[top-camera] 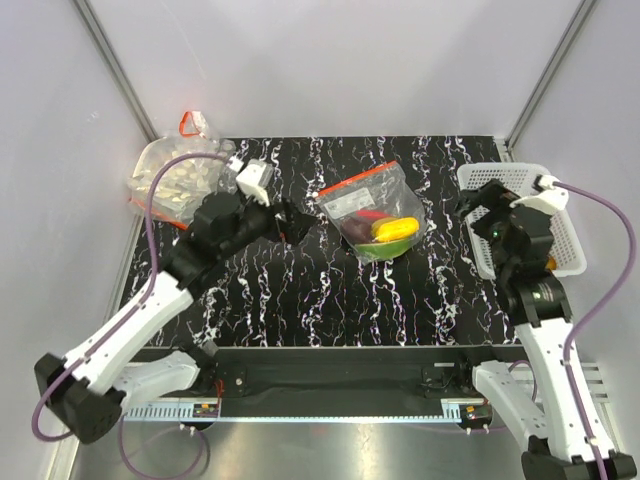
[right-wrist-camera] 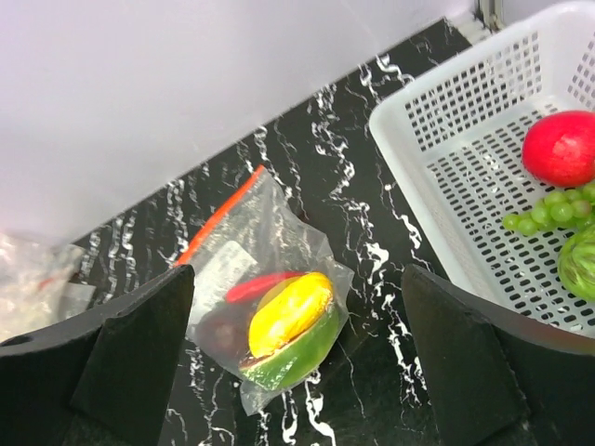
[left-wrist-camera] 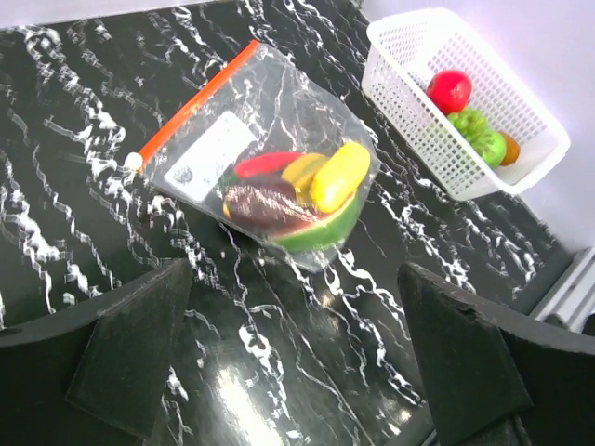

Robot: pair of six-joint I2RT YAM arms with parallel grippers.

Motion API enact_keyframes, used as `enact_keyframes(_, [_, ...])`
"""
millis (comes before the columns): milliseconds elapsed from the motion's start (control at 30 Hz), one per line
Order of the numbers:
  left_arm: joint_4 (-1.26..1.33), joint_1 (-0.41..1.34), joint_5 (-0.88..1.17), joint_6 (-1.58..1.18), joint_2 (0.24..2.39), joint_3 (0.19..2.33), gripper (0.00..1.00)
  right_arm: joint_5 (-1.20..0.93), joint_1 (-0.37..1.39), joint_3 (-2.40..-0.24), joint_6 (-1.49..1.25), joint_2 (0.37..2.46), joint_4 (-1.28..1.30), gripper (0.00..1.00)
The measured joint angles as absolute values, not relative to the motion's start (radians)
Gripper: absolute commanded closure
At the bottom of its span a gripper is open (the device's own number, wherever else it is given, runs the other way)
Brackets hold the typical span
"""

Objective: Place the food in the zip-top bag and seal the zipper
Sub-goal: Place the zipper food storage bag at the center of the board, then reset both arms

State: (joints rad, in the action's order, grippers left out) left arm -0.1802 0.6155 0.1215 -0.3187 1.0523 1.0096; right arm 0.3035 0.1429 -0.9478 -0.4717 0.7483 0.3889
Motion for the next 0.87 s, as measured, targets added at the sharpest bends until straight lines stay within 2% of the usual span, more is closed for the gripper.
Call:
enact_keyframes(167, [-0.165,0.616,0.046,-0.389,0.809,0.795,0.01,0.302,0.143,-0.931,-0.483,0.614,0.433,0.0])
enact_keyframes(400, [-0.166,0.616,-0.025,-0.452,0.6,0.586,0.01,0.304,0.143,-0.841,-0.496,0.52,0.502,0.0])
enact_keyframes(867, [-0.191,0.616,-0.103,-0.511,0.444,0.496,0.01,0.307,0.143,-0.803,-0.517,0.463,0.551,0.0])
